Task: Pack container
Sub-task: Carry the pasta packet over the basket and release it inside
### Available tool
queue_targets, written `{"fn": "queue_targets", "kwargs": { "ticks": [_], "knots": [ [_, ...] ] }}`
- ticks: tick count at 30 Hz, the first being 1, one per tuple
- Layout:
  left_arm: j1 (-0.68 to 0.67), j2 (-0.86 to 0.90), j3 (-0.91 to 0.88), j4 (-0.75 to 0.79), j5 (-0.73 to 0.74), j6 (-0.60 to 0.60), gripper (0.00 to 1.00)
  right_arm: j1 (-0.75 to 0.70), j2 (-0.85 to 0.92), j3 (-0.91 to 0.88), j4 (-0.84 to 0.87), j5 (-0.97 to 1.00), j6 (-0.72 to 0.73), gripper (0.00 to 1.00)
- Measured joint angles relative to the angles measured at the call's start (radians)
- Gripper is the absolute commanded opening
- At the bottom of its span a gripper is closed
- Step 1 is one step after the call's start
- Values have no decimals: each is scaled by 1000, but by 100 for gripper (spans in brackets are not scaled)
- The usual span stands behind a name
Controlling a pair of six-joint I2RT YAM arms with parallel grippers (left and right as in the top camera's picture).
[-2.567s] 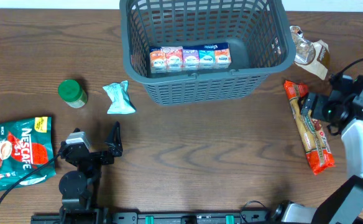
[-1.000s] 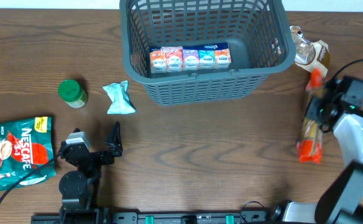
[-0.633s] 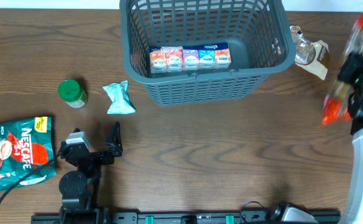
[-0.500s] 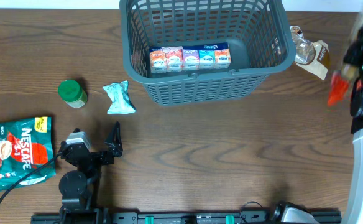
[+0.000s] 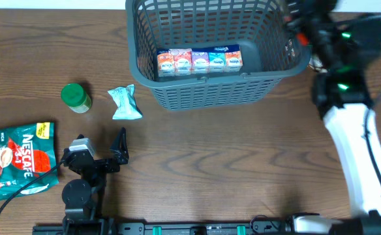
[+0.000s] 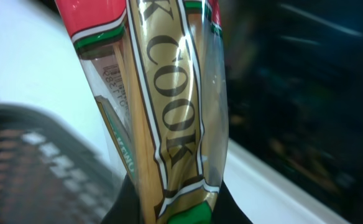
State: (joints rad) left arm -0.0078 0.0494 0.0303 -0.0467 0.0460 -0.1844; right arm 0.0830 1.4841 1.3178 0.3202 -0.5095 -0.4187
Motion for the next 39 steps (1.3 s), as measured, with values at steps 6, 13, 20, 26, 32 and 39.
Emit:
{"fn": "queue_targets", "kwargs": {
  "ticks": [6, 13, 20, 26, 32, 39],
  "knots": [
    [0, 0, 0, 0, 0, 0, 98, 94, 108, 0, -21, -73, -59, 1],
    [0, 0, 0, 0, 0, 0, 99, 134, 163, 0, -50, -85, -64, 71],
    [0, 0, 0, 0, 0, 0, 99, 125, 108, 13, -24, -91, 29, 99],
    [0, 0, 0, 0, 0, 0, 98, 26, -34, 18, -226, -42, 151, 99],
    [0, 0, 0, 0, 0, 0, 99, -125, -179, 27, -411, 113, 260, 99],
    [0, 0, 0, 0, 0, 0, 98, -279, -180, 33, -537, 253, 333, 99]
  ]
}}
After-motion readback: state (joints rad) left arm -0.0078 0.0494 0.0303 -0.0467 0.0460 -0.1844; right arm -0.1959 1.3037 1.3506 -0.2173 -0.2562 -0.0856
